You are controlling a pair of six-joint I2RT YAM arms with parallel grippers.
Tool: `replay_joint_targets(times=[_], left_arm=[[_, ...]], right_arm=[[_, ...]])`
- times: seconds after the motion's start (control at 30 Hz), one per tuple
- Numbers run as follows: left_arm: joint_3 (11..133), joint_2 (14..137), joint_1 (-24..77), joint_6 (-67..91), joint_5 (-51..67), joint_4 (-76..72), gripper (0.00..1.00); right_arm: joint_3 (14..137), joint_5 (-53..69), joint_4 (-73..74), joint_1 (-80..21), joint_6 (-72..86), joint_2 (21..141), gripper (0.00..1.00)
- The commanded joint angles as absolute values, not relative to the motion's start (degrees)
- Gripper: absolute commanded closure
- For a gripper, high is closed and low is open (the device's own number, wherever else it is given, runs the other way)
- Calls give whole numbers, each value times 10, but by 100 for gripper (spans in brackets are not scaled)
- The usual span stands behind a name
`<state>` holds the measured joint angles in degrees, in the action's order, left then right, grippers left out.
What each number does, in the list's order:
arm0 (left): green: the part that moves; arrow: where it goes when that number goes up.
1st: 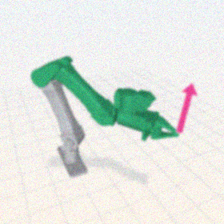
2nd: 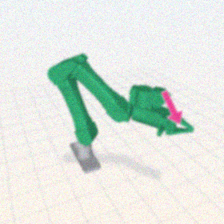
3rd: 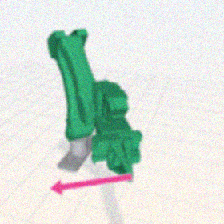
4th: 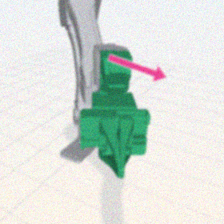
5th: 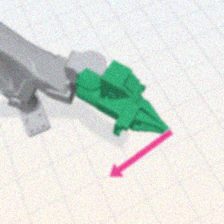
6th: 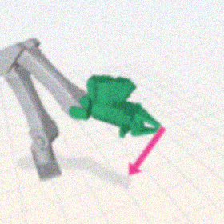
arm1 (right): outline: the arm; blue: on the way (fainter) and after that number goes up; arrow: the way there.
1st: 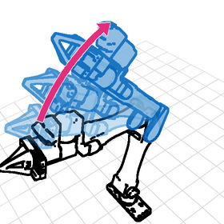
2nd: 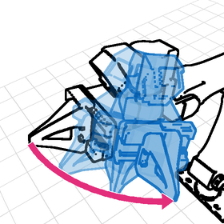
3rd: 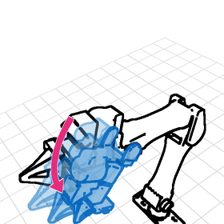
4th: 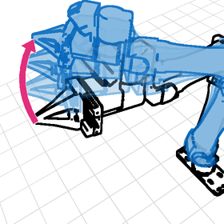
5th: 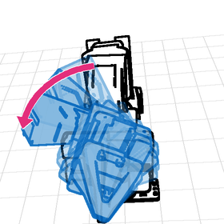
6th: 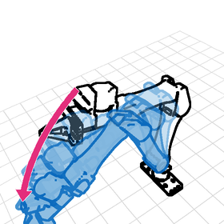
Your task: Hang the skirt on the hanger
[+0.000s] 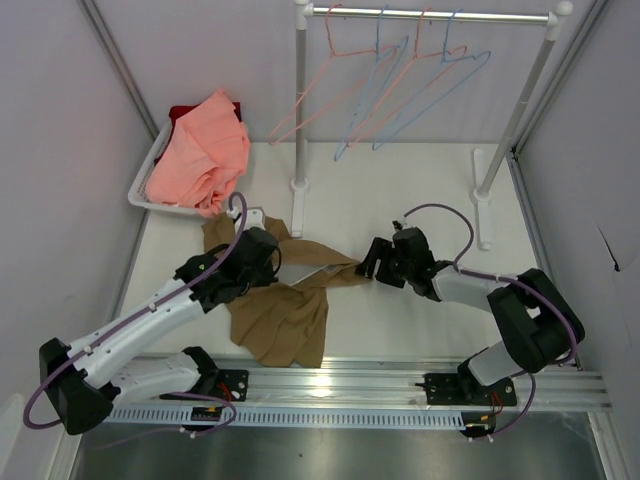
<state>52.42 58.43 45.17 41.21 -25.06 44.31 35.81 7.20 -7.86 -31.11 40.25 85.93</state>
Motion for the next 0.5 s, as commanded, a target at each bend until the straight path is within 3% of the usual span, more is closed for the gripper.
replay_joint_targets(times=[0.0,0.03,0.07,0.17,0.2,0.47], left_arm=[[569,596,440,373,-234,426,100],[576,604,439,370,-230,425,100],[588,608,439,362,-224,424,100],[628,620,439,346,-214,424,100],[638,624,439,333,-211,425,100],[830,670,439,269,-204,497,100]], right_arm=[[368,80,-116,-316,407,869,31],[370,79,-118,-316,406,871,36],[373,79,-117,-316,406,872,53],[392,59,-77,-316,392,861,82],[409,48,-65,-316,387,853,100],[604,47,153,-237,290,712,100]])
